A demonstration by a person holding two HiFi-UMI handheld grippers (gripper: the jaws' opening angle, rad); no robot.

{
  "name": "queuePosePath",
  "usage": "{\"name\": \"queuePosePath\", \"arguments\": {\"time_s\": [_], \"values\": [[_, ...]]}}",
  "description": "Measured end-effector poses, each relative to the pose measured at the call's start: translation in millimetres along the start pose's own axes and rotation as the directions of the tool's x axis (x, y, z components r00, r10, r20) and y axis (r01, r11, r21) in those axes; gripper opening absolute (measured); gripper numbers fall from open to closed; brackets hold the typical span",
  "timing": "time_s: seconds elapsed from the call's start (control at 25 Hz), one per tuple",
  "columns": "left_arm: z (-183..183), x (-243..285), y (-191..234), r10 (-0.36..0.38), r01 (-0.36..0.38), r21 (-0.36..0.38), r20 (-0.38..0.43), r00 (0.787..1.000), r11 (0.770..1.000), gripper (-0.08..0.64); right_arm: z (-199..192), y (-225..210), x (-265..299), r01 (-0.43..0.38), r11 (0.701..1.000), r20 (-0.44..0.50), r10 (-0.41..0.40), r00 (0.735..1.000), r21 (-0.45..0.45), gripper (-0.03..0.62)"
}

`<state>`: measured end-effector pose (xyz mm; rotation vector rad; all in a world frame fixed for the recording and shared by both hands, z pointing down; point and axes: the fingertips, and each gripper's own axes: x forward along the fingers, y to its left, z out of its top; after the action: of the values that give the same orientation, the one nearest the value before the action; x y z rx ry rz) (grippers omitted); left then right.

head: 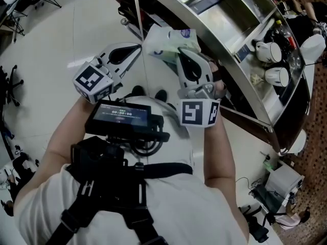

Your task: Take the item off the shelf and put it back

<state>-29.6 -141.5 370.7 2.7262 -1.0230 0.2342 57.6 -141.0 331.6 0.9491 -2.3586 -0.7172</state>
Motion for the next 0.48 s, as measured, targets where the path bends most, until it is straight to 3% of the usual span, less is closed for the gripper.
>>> {"name": "queuePosePath", "arguments": {"time_s": [0.28, 0.48], "values": [[6.0, 4.6, -2.3, -0.010, 0.010, -0.010, 0.017, 1.000, 1.000, 0.000, -2.3, -2.8, -3.3, -0.004, 0.987, 0.040, -0.002, 0.999, 0.159, 0.008], [8.6, 6.1, -3.6, -0.021, 0.021, 0.006, 0.017, 1.000, 1.000, 0.000, -1.6, -2.1, -4.0, -0.008, 0.983, 0.033, 0.002, 0.999, 0.185, 0.008]]}}
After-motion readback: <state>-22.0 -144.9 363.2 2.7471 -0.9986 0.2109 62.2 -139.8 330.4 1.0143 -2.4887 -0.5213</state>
